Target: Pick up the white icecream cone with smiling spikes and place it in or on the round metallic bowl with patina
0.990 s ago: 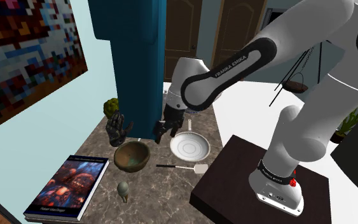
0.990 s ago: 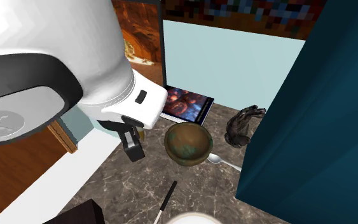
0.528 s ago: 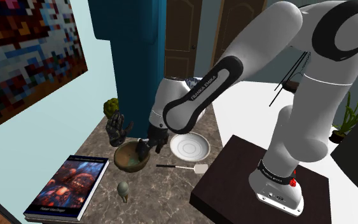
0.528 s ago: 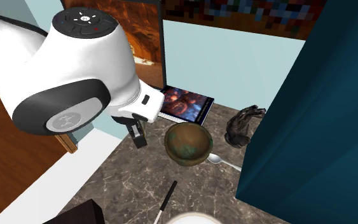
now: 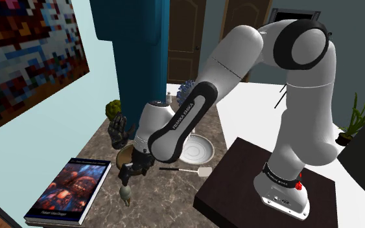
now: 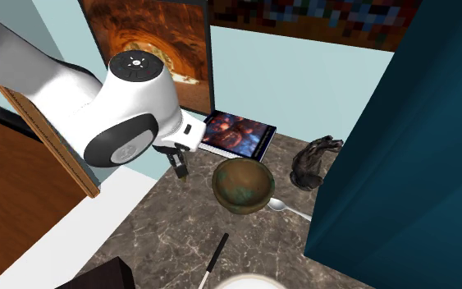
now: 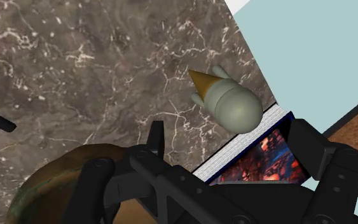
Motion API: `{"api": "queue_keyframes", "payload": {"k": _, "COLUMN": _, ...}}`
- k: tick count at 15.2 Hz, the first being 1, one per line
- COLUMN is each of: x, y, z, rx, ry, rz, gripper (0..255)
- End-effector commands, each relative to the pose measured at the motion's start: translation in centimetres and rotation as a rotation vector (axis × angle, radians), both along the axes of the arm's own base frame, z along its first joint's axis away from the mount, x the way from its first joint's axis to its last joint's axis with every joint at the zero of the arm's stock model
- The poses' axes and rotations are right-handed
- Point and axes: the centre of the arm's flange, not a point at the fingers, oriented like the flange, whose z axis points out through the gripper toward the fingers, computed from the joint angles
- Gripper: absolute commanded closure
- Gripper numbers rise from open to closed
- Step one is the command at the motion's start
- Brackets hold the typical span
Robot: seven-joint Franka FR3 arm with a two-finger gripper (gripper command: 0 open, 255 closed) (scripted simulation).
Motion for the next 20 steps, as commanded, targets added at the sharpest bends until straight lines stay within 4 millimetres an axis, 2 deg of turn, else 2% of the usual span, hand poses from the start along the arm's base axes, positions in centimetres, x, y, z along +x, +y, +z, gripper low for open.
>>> {"api": "queue_keyframes", "payload": {"k": 1, "x": 0.5, "y": 1.8, "z": -1.7, "rx": 0.009, "ry": -0.002, "rz": 0.004, "gripper": 0}}
{"api": "queue_keyframes", "payload": {"k": 10, "x": 1.1, "y": 3.7, "z": -5.8, "rx": 0.012, "ry": -0.003, "rz": 0.005, "gripper": 0}}
{"api": "queue_keyframes", "payload": {"k": 17, "x": 1.1, "y": 3.7, "z": -5.8, "rx": 0.012, "ry": -0.003, "rz": 0.005, "gripper": 0}}
{"api": "queue_keyframes", "payload": {"k": 18, "x": 1.1, "y": 3.7, "z": -5.8, "rx": 0.012, "ry": -0.003, "rz": 0.005, "gripper": 255}}
{"api": "queue_keyframes", "payload": {"k": 20, "x": 1.1, "y": 3.7, "z": -5.8, "rx": 0.012, "ry": -0.003, "rz": 0.005, "gripper": 255}}
